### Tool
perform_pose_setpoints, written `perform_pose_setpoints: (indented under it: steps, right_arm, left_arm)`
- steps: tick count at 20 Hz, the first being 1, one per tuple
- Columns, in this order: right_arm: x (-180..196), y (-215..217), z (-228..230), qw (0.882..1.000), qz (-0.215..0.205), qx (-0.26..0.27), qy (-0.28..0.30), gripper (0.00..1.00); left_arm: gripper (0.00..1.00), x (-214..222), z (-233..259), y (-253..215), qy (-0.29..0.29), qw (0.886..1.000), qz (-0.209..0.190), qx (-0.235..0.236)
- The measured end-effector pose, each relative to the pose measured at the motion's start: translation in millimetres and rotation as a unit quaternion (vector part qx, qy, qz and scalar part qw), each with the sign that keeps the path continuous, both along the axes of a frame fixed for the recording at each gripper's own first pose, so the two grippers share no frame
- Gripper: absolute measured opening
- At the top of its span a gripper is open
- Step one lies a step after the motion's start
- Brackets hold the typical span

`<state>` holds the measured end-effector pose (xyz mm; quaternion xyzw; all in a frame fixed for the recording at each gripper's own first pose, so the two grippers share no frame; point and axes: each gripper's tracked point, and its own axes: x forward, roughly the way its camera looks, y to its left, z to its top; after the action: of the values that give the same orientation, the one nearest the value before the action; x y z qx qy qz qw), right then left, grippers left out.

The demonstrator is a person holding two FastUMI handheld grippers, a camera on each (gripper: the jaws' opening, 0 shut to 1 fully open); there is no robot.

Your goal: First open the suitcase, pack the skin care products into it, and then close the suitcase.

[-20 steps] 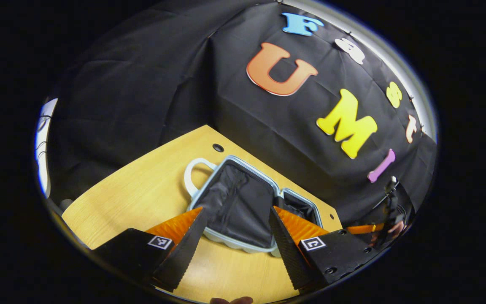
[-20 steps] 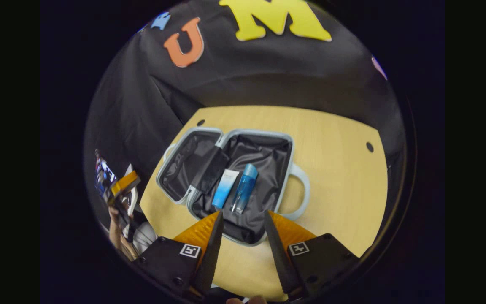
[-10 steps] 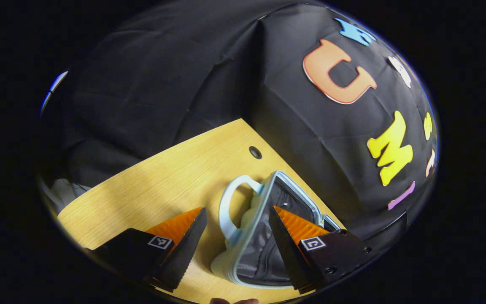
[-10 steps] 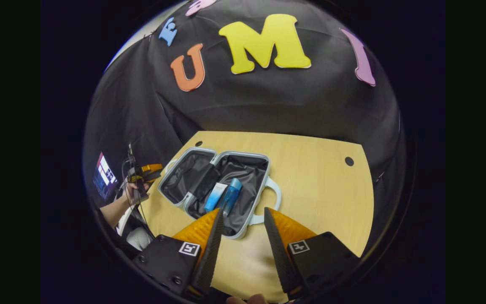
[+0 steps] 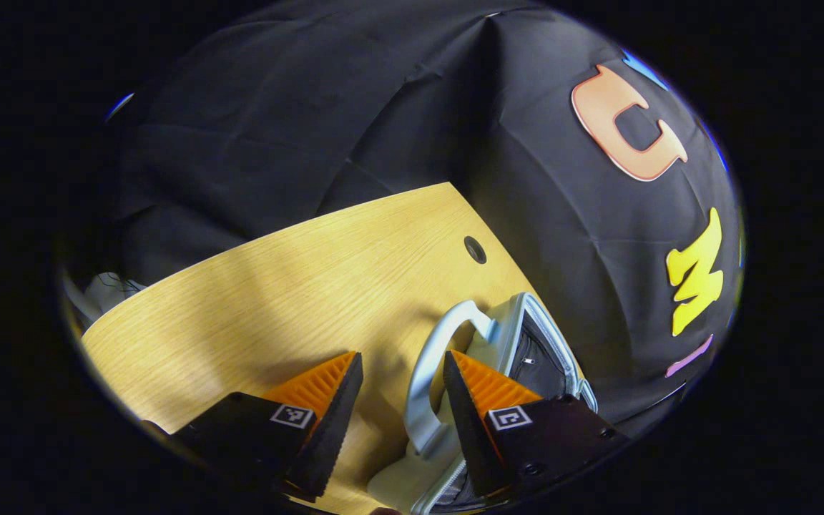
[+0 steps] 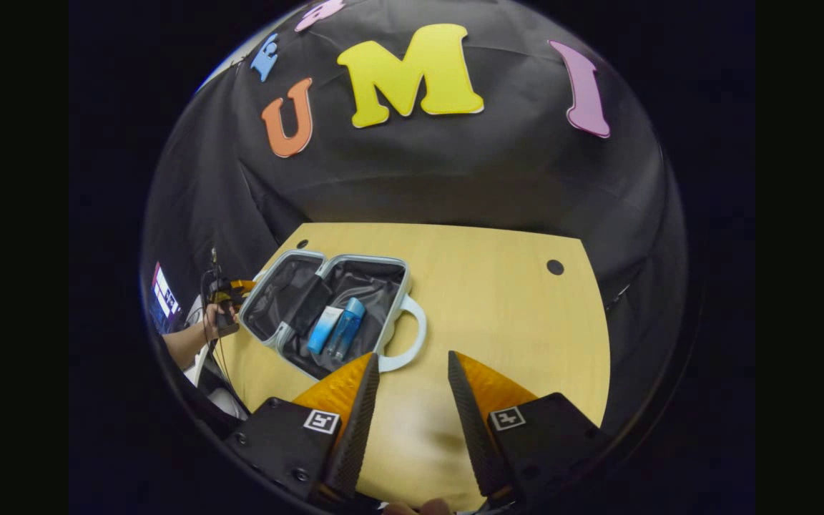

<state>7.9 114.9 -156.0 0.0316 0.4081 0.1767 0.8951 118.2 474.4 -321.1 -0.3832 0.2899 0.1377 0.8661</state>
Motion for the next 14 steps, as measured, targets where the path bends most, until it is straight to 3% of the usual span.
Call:
perform_pose_setpoints:
  steps: [1, 2, 3, 4, 6, 14]
  right_arm:
    - [-0.1, -3.8, 0.9, 1.0, -0.005, -0.002, -0.002, 0.59]
    - [-0.1, -7.9, 1.6, 1.0, -0.01, -0.002, -0.003, 0.59]
    - [-0.6, -12.0, 2.3, 1.0, -0.017, -0.002, -0.003, 0.59]
    - [-0.6, -15.1, 3.5, 1.0, -0.022, 0.002, -0.003, 0.59]
    - [-2.1, -21.6, 2.6, 0.999, -0.031, 0.005, -0.002, 0.59]
    - [-1.8, -30.4, 21.9, 0.997, -0.055, 0.045, -0.034, 0.59]
  left_arm:
    - [0.66, 1.1, -0.9, 0.8, 0.005, 1.0, 0.0, 0.002]
    - [0.74, 0.0, -1.5, 1.6, 0.014, 1.0, 0.0, 0.006]
    - [0.51, -0.1, -1.6, 0.5, 0.017, 1.0, -0.005, 0.01]
    - [0.46, 2.3, -0.2, -2.3, 0.018, 1.0, -0.012, 0.019]
    - [0.19, 2.7, 2.6, -3.5, 0.028, 0.998, -0.025, 0.045]
    - [0.12, 3.9, 64.1, -10.6, 0.006, 0.994, -0.037, 0.105]
